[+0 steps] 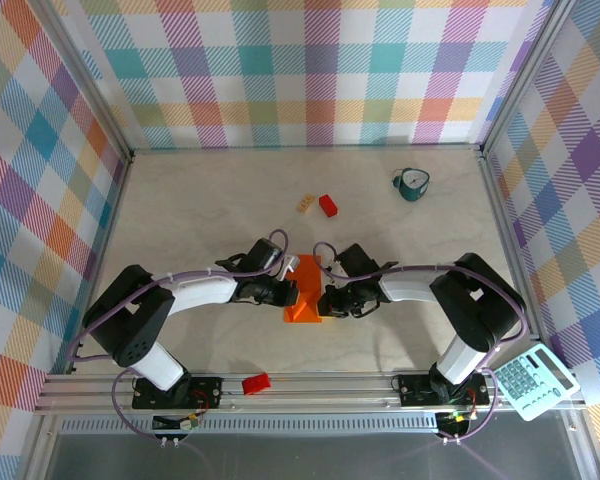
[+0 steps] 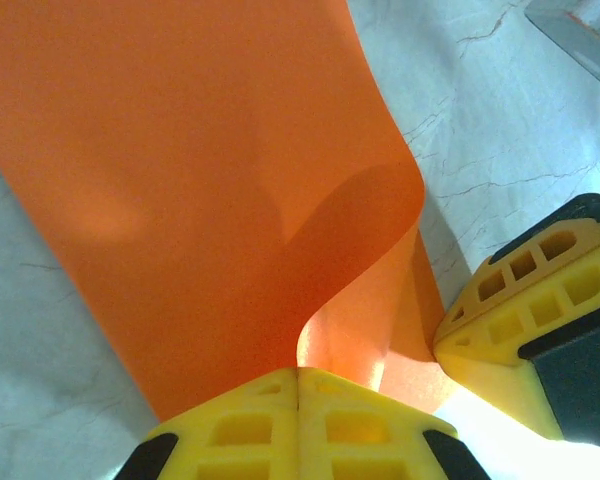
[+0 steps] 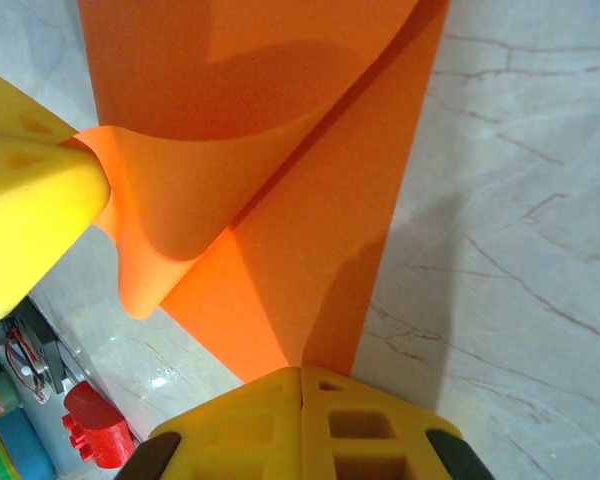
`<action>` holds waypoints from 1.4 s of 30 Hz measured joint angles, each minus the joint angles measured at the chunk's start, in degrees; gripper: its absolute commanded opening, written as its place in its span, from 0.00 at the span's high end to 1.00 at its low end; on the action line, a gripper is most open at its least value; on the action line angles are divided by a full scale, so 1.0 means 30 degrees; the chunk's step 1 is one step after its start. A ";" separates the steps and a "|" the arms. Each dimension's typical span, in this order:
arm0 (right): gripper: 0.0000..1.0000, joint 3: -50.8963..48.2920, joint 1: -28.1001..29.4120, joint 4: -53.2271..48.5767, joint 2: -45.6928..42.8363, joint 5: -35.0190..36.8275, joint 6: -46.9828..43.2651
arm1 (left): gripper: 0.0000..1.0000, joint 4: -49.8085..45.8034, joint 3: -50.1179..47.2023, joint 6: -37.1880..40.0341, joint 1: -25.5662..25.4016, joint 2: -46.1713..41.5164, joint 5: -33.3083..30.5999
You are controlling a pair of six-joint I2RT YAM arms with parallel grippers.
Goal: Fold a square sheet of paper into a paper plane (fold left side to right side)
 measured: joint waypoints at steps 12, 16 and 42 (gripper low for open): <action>1.00 0.0102 0.0000 -0.0219 0.0000 0.0073 -0.0015 | 1.00 -0.0772 0.0670 0.0801 0.0233 0.0466 -0.0597; 1.00 0.0109 0.0000 -0.0262 0.0000 0.0080 -0.0015 | 1.00 -0.0911 0.0845 0.1005 0.0255 0.0532 -0.0765; 1.00 0.0117 0.0000 -0.0270 0.0000 0.0117 -0.0015 | 1.00 -0.1268 0.1202 0.1698 0.0364 0.0845 -0.1603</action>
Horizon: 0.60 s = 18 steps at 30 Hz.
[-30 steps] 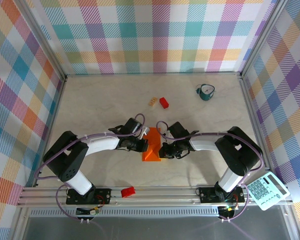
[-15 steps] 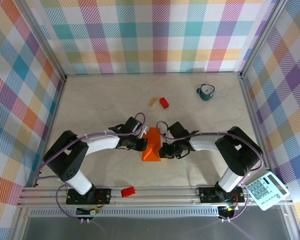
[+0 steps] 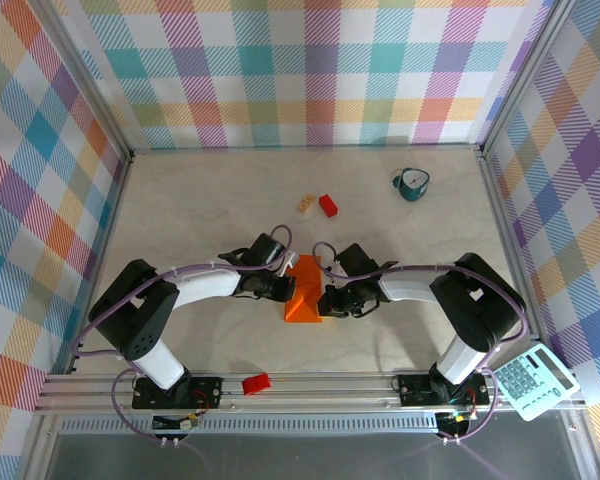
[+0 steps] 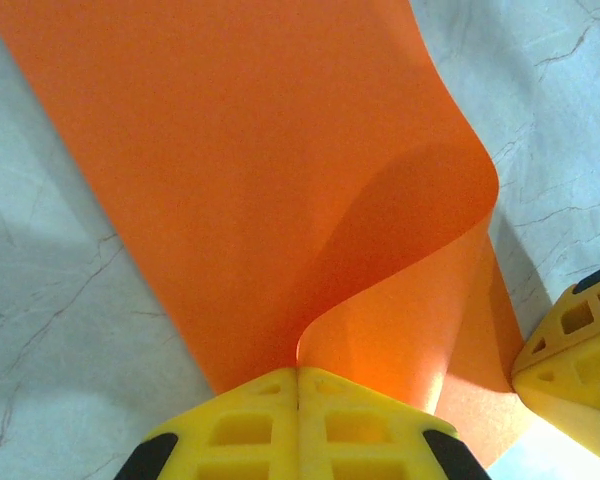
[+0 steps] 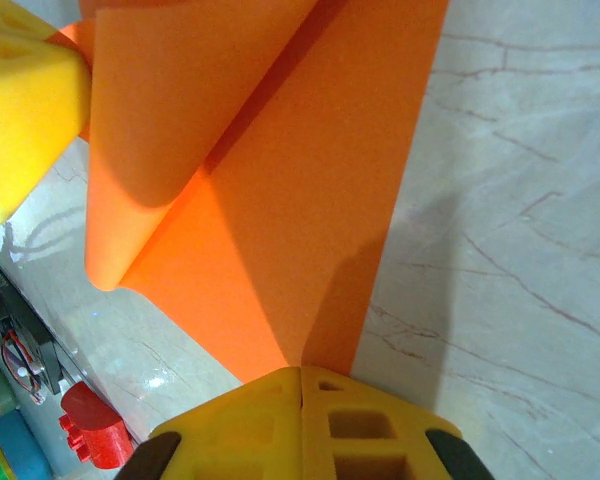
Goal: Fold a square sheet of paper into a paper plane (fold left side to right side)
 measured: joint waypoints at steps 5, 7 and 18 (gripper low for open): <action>1.00 0.0000 0.0000 0.0000 0.0007 0.0007 0.0000 | 1.00 0.0000 0.0036 0.0015 0.0015 0.0007 -0.0131; 1.00 0.0000 0.0000 0.0000 0.0007 0.0000 0.0000 | 1.00 0.0000 0.0044 0.0036 0.0015 0.0007 -0.0138; 1.00 0.0015 0.0000 -0.0007 0.0036 -0.0022 0.0000 | 1.00 -0.0102 0.0044 0.0095 0.0015 0.0007 -0.0357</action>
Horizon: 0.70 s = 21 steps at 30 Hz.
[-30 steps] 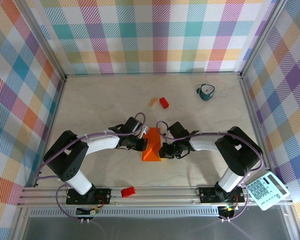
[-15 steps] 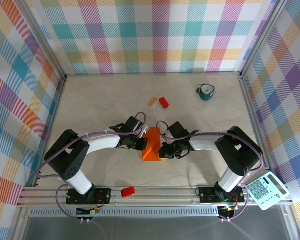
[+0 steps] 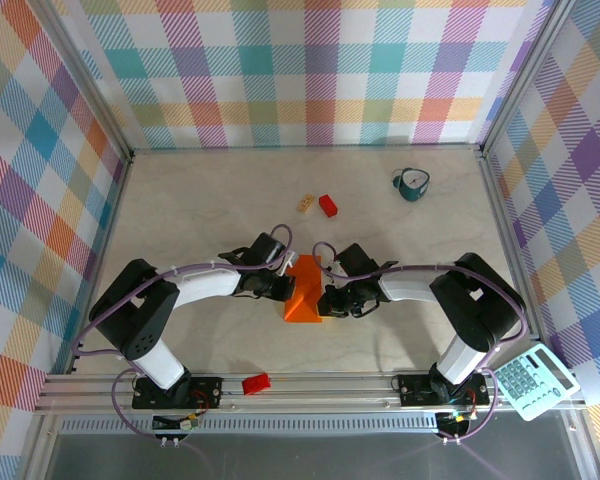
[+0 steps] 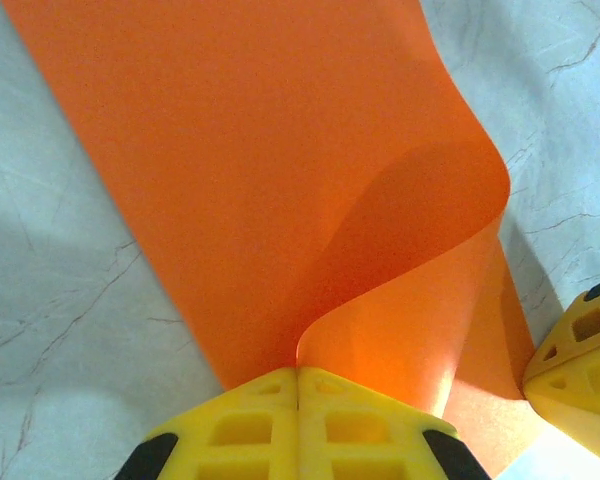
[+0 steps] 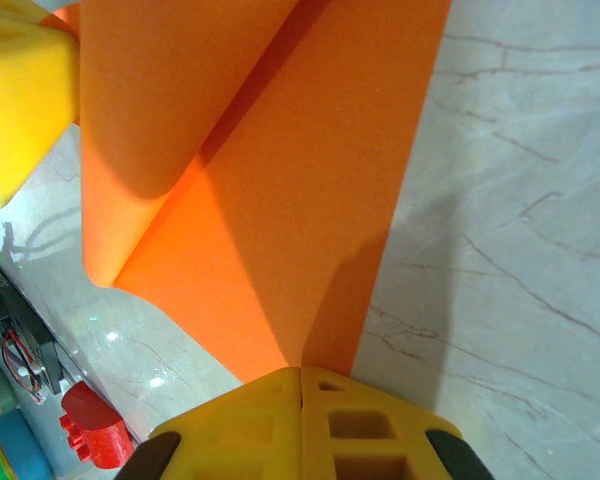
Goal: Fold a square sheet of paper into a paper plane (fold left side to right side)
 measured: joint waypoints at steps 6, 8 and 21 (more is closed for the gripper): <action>1.00 0.0015 0.0000 -0.0015 0.0015 -0.0029 0.0000 | 1.00 -0.0189 0.0000 0.0058 0.0036 0.0007 -0.0095; 1.00 0.0051 0.0000 -0.0051 0.0073 -0.0080 0.0000 | 1.00 -0.0321 0.0000 0.0058 0.0073 0.0007 -0.0117; 1.00 0.0124 0.0000 -0.0138 0.0146 -0.0197 0.0000 | 1.00 -0.0146 0.0000 0.0058 0.0095 0.0284 0.0080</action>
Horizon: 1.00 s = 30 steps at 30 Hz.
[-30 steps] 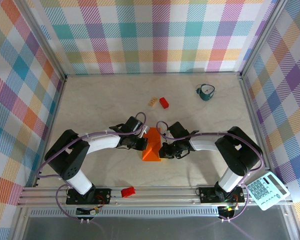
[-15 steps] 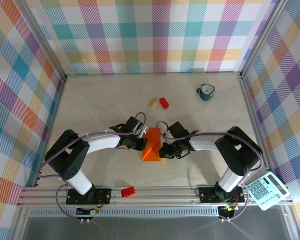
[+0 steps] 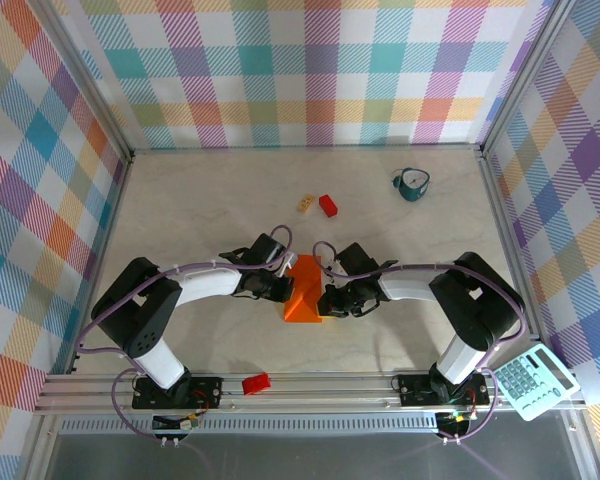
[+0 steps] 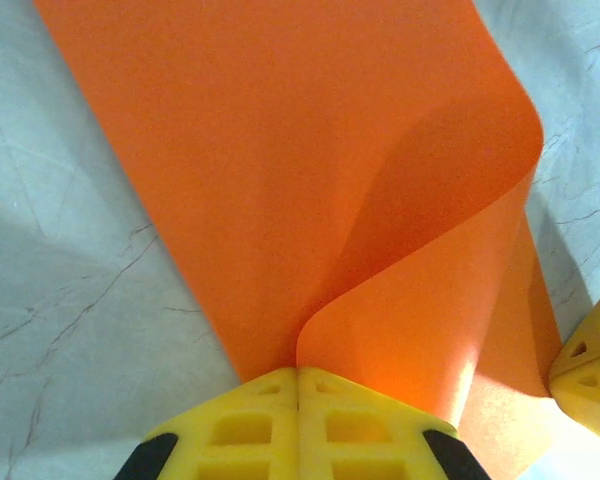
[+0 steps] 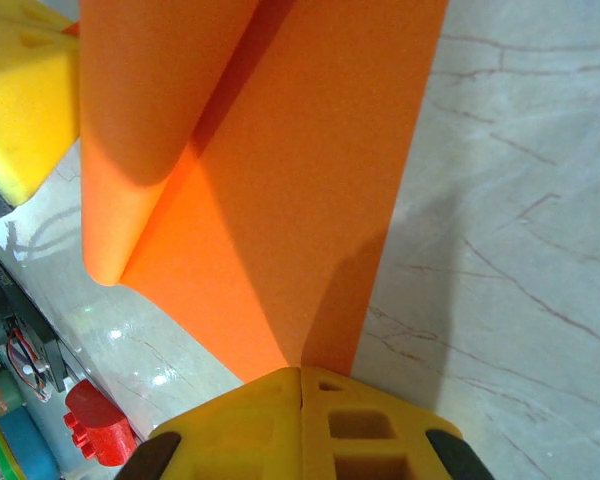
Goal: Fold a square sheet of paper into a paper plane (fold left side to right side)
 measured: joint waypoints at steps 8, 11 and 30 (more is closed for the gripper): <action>1.00 0.0051 0.0000 -0.0080 0.0036 -0.0051 -0.0007 | 1.00 0.0328 -0.0044 0.0291 0.0007 -0.0685 0.0007; 1.00 0.0080 0.0000 -0.0124 0.0051 -0.0058 0.0000 | 1.00 0.0321 -0.0044 0.0350 0.0007 -0.0721 0.0007; 1.00 0.0138 0.0000 -0.0233 0.0066 -0.0051 -0.0007 | 1.00 0.0481 -0.0044 0.0357 0.0015 0.0124 0.0306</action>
